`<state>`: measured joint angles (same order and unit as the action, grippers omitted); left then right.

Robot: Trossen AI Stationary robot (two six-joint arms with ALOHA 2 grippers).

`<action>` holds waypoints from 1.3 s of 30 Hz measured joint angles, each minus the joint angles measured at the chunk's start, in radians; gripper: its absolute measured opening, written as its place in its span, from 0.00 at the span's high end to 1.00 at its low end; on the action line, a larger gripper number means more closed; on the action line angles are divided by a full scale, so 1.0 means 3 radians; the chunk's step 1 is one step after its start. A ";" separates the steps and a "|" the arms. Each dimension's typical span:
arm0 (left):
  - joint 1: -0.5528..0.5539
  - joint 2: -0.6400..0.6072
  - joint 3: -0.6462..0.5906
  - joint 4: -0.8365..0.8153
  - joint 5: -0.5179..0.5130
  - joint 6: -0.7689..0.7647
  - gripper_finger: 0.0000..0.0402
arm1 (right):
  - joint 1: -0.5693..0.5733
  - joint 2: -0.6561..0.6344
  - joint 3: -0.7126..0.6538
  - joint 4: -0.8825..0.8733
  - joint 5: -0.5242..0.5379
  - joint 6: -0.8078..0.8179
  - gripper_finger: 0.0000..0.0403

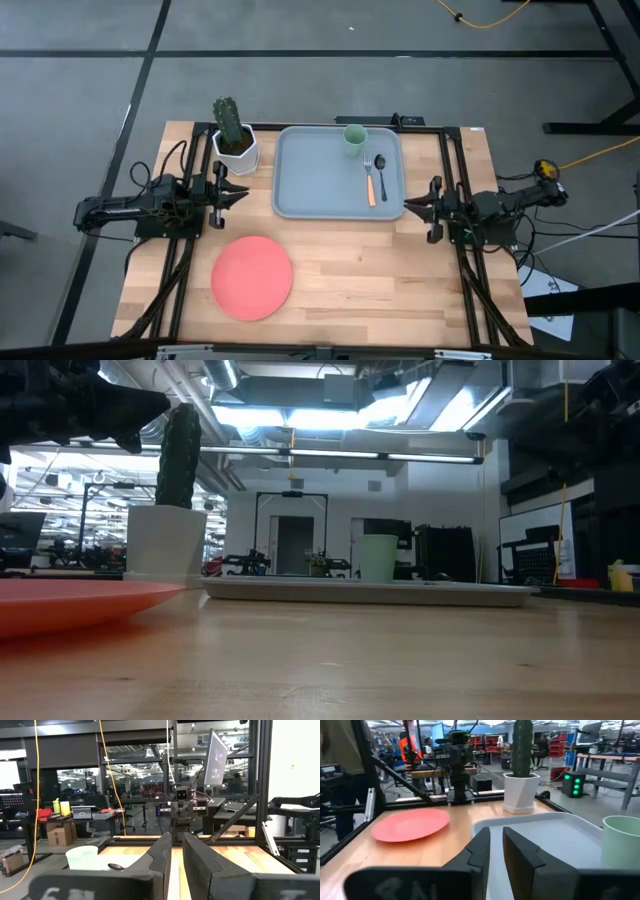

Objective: Pick and place plate/cup/fork/spoon on tray
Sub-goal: Put the pink plate on the gray serving tray to the left of the orange fork

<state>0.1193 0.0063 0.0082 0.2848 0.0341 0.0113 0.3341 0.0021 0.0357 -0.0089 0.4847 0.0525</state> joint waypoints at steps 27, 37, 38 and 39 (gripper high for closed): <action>0.0000 0.0000 0.0000 0.0000 0.0050 -0.0026 0.90 | -0.0341 0.0066 -0.0028 0.0015 -0.1124 -0.0628 0.86; 0.0001 0.0000 0.0000 0.0003 -0.0176 -0.0051 0.90 | -0.0341 0.0072 -0.0029 0.0020 -0.1132 -0.0636 0.86; 0.0001 0.0000 0.0000 0.0016 -0.0140 -0.0111 0.90 | -0.0341 0.0072 -0.0029 0.0019 -0.1132 -0.0635 0.86; 0.0000 0.0000 0.0008 0.0033 -0.0081 -0.0172 0.90 | -0.0341 0.0072 -0.0029 0.0020 -0.1132 -0.0637 0.86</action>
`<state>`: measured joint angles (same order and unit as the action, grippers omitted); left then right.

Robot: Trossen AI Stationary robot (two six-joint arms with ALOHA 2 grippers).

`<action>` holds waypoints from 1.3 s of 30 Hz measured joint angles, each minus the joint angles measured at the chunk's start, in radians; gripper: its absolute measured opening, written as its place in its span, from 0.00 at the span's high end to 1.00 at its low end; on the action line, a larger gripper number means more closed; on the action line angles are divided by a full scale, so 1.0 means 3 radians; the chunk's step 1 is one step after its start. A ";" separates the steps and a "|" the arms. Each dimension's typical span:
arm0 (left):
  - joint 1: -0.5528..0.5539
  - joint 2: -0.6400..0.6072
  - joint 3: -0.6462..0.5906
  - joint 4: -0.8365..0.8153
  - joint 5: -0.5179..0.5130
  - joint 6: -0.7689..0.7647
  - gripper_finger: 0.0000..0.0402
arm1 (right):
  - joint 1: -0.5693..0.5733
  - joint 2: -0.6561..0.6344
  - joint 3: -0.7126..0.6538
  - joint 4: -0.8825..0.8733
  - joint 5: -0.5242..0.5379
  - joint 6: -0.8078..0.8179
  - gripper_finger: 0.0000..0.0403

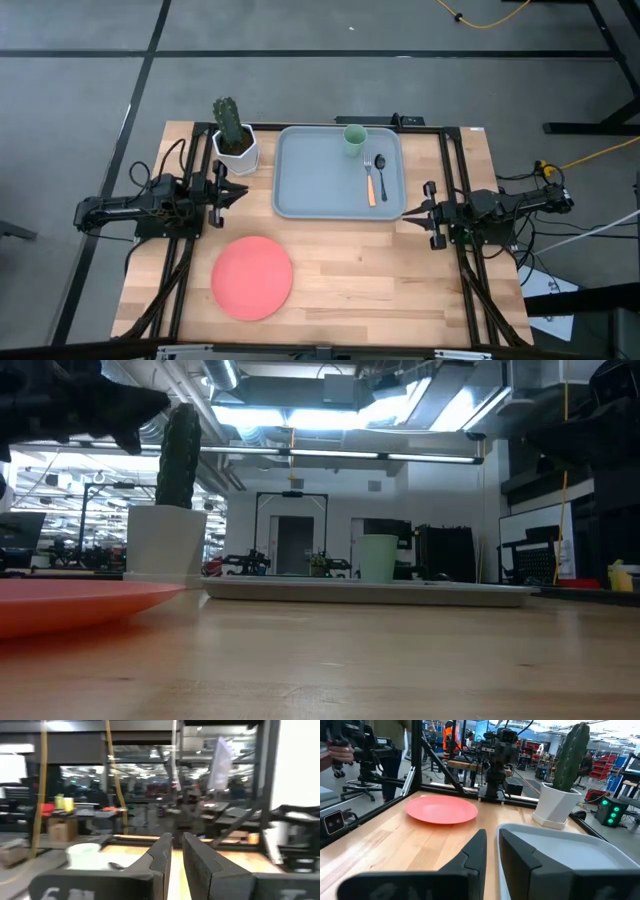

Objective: Pick and place plate/cup/fork/spoon on tray
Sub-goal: Put the pink plate on the gray serving tray to the left of the orange fork

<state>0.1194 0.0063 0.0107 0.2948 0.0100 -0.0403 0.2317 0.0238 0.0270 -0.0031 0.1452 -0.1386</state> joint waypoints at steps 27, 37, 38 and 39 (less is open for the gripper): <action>-0.0932 0.2478 0.1292 -0.0625 0.0176 -0.0703 0.90 | 0.0000 0.0001 0.0000 0.0002 0.0001 -0.0003 0.86; -0.1247 0.3067 0.1292 0.0354 0.0175 -0.1092 0.90 | 0.0001 0.0001 0.0000 0.0002 0.0001 -0.0003 0.86; -0.1264 0.3113 0.1292 0.0357 0.0173 -0.1135 0.90 | 0.0001 0.0001 0.0000 0.0002 0.0001 -0.0003 0.86; -0.1270 0.3141 0.1292 0.0341 0.0167 -0.1163 0.90 | 0.0001 0.0001 0.0000 0.0002 0.0001 -0.0003 0.86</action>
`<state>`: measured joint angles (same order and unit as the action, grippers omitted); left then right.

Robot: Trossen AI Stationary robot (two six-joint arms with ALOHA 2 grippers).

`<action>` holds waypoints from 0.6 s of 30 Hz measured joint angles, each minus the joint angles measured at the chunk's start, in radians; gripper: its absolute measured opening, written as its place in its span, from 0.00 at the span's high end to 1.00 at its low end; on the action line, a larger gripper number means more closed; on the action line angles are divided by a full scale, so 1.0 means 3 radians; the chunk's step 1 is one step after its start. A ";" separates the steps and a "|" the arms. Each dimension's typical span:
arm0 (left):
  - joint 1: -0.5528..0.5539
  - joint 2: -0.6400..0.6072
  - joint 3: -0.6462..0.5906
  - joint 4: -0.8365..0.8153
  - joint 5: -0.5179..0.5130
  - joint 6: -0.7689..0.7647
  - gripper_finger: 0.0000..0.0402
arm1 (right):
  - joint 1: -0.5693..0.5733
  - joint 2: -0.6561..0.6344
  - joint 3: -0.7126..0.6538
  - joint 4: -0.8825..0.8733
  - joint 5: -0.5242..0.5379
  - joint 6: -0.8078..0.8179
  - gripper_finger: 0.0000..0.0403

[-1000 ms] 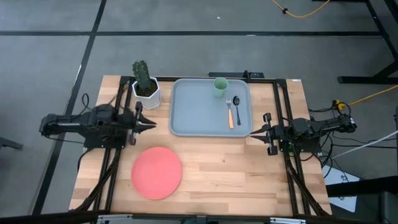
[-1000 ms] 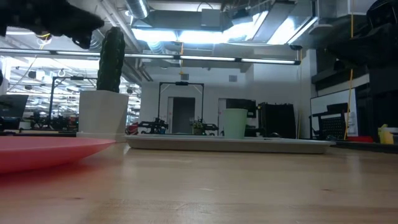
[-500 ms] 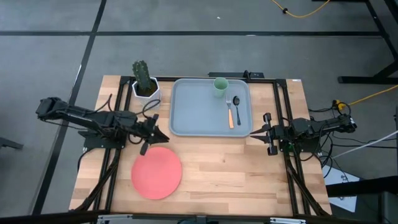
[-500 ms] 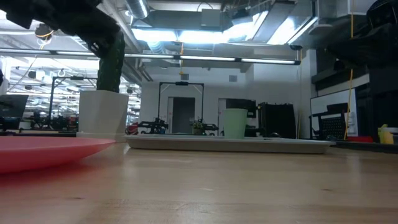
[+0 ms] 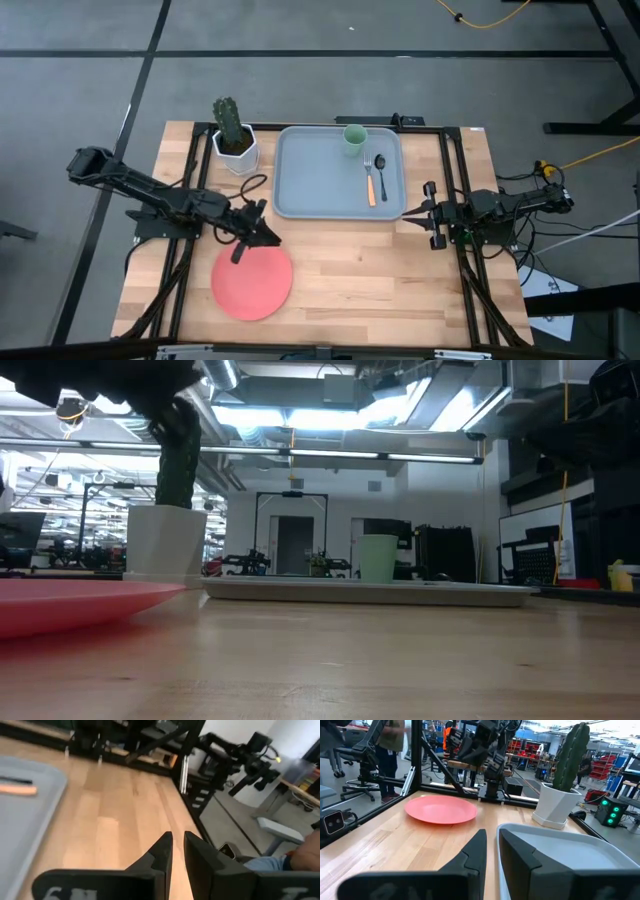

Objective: Pick and place plate/cup/fork/spoon on tray
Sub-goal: Put the pink plate on the gray serving tray to the left of the orange fork

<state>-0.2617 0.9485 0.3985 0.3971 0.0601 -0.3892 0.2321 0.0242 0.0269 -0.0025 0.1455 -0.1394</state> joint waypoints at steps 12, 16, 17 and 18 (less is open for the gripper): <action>-0.0114 -0.0090 0.0000 -0.0217 -0.0303 0.0049 0.70 | 0.0000 0.0000 0.0000 0.0000 0.0000 0.0000 0.86; -0.0114 -0.0092 0.0000 -0.0009 -0.0139 0.0049 0.70 | 0.0000 0.0000 0.0000 0.0000 0.0000 0.0000 0.86; -0.0114 -0.0095 0.0000 0.0022 -0.0136 0.0049 0.70 | 0.0000 0.0000 0.0000 0.0000 0.0000 0.0000 0.86; -0.0108 -0.0105 0.0000 0.0024 -0.0138 0.0049 0.70 | 0.0000 0.0000 0.0000 0.0000 0.0000 0.0000 0.86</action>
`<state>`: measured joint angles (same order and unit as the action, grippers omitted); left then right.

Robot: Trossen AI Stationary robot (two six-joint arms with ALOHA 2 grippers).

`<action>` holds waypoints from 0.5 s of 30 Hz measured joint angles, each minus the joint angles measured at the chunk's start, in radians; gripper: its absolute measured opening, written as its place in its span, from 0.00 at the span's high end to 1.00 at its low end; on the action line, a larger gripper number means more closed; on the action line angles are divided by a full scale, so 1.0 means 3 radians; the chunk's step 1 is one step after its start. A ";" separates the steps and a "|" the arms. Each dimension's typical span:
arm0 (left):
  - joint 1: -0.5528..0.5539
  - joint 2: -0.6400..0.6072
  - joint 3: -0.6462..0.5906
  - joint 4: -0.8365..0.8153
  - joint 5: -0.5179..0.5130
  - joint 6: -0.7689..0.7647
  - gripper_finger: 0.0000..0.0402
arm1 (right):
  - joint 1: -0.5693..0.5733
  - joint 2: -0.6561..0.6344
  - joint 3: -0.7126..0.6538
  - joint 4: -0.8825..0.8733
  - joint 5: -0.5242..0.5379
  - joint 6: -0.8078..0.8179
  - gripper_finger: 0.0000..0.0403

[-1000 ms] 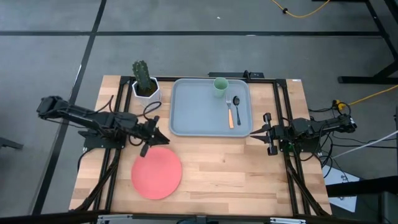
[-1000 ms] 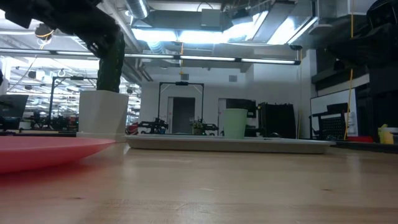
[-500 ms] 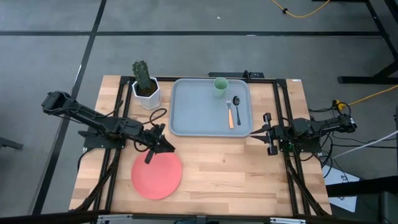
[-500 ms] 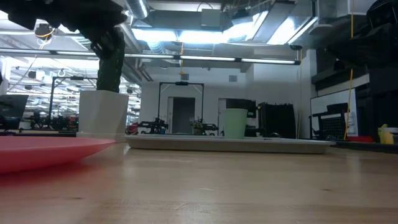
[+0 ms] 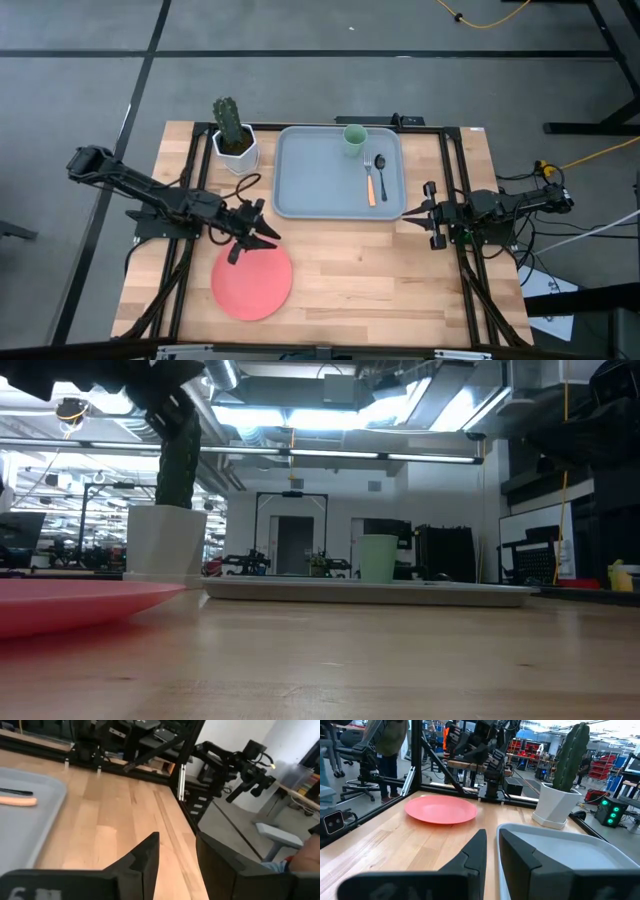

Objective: Pick and place plate/cup/fork/spoon on tray
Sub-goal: Put the pink plate on the gray serving tray to the left of the orange fork

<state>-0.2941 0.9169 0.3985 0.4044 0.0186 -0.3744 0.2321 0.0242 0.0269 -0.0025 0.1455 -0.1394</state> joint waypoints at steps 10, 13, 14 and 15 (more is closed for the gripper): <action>0.0000 -0.0077 0.0037 -0.0605 0.0097 0.0020 0.70 | 0.0000 0.0000 0.0000 0.0000 0.0000 0.0000 0.86; 0.0008 -0.0087 0.0037 -0.1227 0.0105 -0.0173 0.69 | 0.0000 0.0000 0.0000 0.0000 0.0000 0.0000 0.86; 0.0021 -0.0085 0.0035 -0.1420 0.0097 -0.0276 0.69 | 0.0000 0.0000 0.0000 0.0000 0.0000 0.0000 0.86; 0.0036 -0.0085 0.0034 -0.1587 0.0100 -0.0389 0.69 | 0.0000 0.0000 0.0000 0.0000 0.0000 0.0000 0.86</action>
<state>-0.2832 0.8913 0.4088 -0.0716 0.0486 -0.4910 0.2321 0.0242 0.0269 -0.0025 0.1455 -0.1394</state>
